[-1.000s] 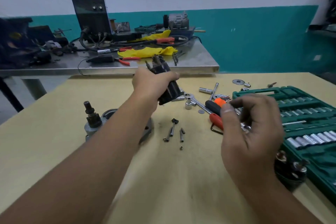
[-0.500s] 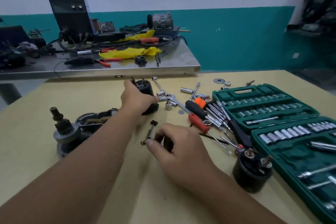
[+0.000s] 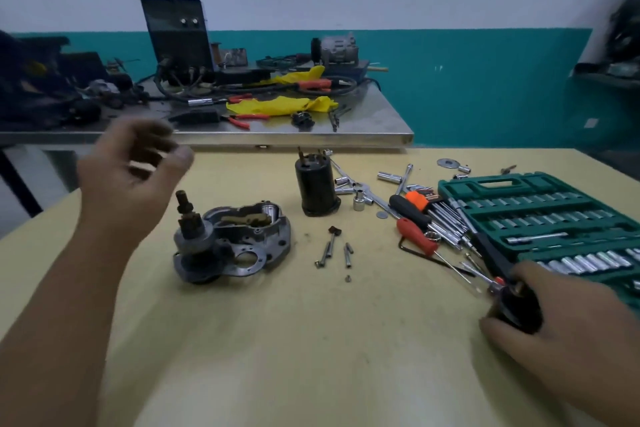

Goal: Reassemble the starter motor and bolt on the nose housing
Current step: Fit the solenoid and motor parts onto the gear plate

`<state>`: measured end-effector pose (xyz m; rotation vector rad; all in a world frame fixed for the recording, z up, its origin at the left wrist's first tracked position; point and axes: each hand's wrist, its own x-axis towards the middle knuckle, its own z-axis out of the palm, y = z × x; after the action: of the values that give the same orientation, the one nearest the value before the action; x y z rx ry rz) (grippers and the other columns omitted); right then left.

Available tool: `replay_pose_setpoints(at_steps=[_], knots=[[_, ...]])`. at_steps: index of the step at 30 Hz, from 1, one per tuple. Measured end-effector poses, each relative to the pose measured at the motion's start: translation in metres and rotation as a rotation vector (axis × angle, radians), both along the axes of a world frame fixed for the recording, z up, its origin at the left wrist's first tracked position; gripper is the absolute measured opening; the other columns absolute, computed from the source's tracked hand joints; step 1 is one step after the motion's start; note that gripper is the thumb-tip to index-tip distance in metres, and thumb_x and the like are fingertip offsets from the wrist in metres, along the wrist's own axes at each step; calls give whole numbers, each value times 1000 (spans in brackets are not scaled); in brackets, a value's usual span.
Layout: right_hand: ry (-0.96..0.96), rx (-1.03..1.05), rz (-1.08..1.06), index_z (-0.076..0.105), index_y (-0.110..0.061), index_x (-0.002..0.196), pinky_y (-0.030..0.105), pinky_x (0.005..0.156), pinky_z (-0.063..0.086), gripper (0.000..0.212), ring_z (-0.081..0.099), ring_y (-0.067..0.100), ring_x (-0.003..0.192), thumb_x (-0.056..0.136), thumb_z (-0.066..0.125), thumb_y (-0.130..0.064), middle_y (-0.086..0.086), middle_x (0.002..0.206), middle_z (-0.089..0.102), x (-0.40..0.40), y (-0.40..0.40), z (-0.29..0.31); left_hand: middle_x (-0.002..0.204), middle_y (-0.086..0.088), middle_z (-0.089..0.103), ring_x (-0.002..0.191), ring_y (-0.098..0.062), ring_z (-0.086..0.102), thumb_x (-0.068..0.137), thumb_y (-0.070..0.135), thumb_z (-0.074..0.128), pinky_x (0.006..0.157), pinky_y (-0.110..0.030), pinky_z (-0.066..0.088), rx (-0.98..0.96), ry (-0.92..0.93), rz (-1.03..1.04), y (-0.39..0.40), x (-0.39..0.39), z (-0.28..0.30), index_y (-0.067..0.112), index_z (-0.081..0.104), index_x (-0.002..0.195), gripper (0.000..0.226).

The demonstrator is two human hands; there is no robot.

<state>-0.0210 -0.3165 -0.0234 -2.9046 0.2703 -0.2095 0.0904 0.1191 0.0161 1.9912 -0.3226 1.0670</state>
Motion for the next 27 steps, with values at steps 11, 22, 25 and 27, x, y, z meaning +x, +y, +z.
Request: replay_pose_setpoints(at_steps=[11,22,25,27], knots=[[265,1878,261,79,-11,83,33,48,55,27,67,29,56,64,80,-31,20,82,72,68,135,14,109,13,75,107,-4,68,40,41,100,89,-25,51,194,863,-405,30,-6,-25,33,72,109,75],[236,1672,704,77,-23,98,45,81,63,58,75,35,93,43,96,-19,17,106,76,85,126,-18,112,19,66,107,-6,67,40,30,97,88,-26,59,254,778,-257,18,-12,-39,36,63,110,78],[-45,1098,684,71,-31,98,32,81,63,58,75,17,94,49,100,-20,-1,102,77,82,130,-16,113,11,68,107,-13,68,41,31,95,93,-39,59,286,760,-287,14,-18,-34,33,64,110,76],[-108,984,660,68,-30,95,19,72,58,57,72,7,84,51,102,-17,-10,93,75,80,133,-19,112,5,69,108,-19,69,43,28,95,95,-42,58,258,729,-335,8,-20,-29,29,66,109,72]])
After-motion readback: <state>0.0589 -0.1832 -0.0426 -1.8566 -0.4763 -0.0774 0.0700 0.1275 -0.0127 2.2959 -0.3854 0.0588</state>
